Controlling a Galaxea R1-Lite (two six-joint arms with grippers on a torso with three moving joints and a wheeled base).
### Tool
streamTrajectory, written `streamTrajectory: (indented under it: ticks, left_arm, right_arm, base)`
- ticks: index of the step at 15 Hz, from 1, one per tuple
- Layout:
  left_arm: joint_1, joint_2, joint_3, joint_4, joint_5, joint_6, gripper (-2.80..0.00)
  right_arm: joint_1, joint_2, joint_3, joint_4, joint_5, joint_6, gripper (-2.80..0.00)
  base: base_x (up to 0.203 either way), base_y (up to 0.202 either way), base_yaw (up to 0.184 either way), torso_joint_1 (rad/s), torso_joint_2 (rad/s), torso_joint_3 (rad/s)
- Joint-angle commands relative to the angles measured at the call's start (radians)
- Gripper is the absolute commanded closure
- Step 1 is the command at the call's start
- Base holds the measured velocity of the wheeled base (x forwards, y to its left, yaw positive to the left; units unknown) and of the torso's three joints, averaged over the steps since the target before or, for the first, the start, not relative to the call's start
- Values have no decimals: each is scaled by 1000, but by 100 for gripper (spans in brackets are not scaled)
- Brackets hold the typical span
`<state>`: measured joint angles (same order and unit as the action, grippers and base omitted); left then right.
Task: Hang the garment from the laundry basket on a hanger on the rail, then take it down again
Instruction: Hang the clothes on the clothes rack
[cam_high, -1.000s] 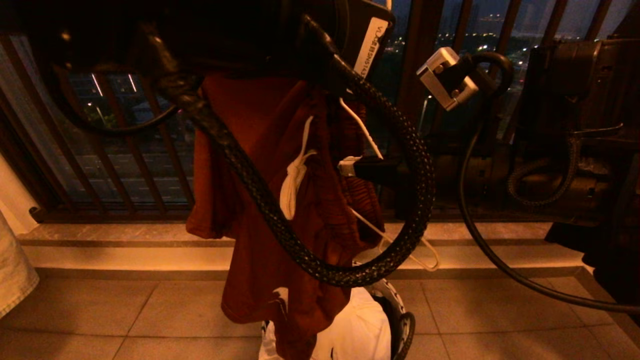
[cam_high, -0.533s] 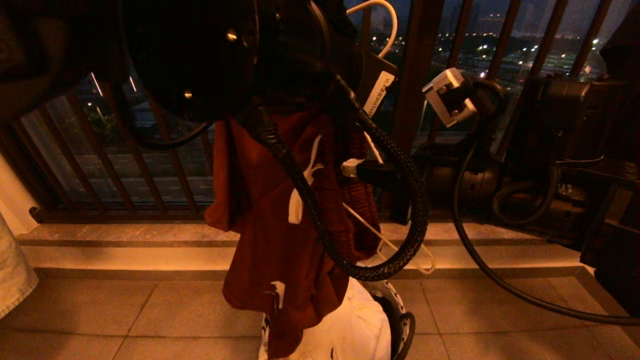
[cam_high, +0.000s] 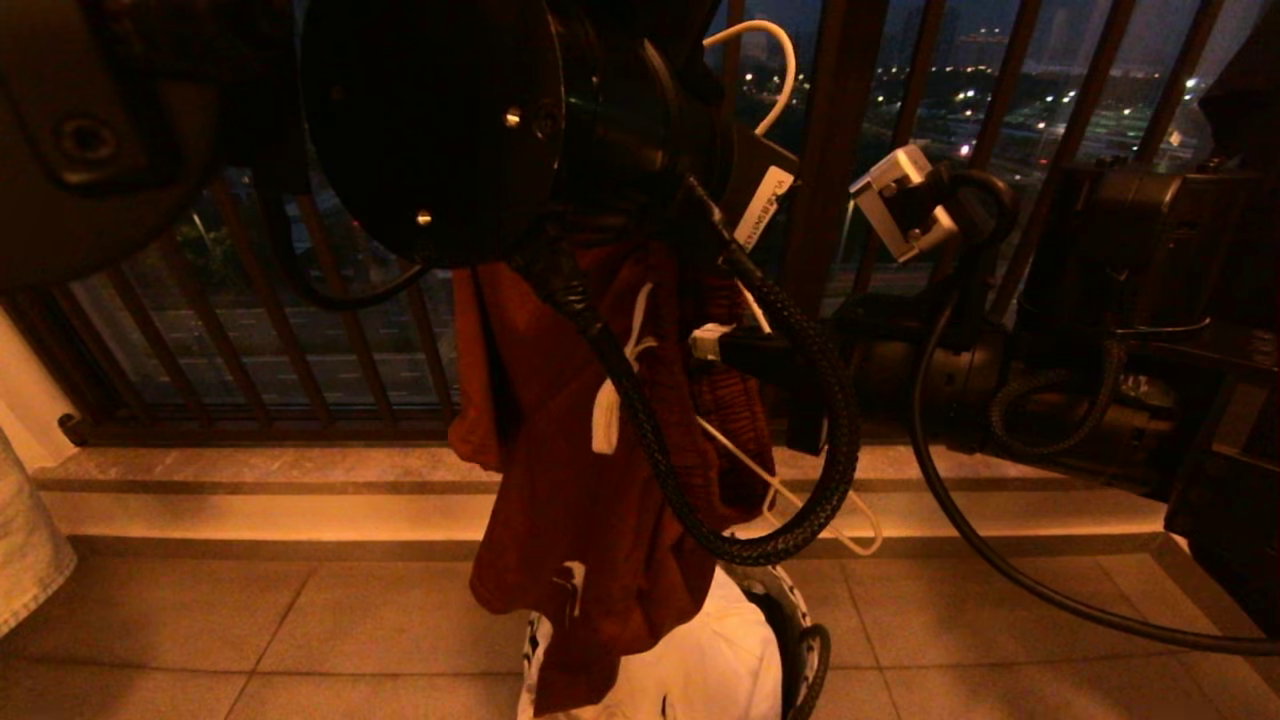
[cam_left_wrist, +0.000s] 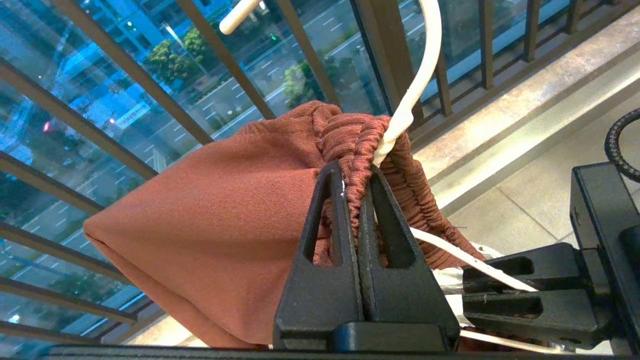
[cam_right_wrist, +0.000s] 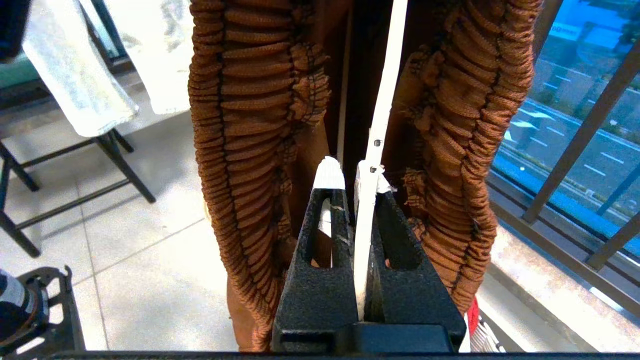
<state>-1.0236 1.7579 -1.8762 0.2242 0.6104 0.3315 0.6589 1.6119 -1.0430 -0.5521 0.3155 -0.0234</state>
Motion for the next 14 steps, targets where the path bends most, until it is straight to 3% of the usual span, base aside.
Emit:
streamTrajectory:
  ticks: [1, 3, 4, 11, 14]
  left_arm:
    - [0, 2, 0, 3, 3, 1, 0]
    - [0, 3, 0, 1, 3, 2, 0]
    - [0, 3, -1, 3, 3, 3, -280]
    - [-1, -11, 18, 3, 5, -8, -280]
    - [-4, -71, 89, 4, 5, -8, -280]
  right_arm:
    - [0, -4, -1, -6, 4, -1, 0]
    - [0, -3, -2, -6, 3, -1, 0]
    - [0, -4, -2, -5, 3, -1, 0]
    - [-7, -12, -2, -6, 2, -1, 0]
    - [-13, -7, -3, -6, 2, -1, 0]
  base:
    - [0, 0, 0, 0, 0, 0]
    - [0, 0, 0, 0, 0, 0]
    - [0, 0, 0, 0, 0, 0]
    - [0, 0, 0, 0, 0, 0]
    - [0, 0, 0, 0, 0, 0]
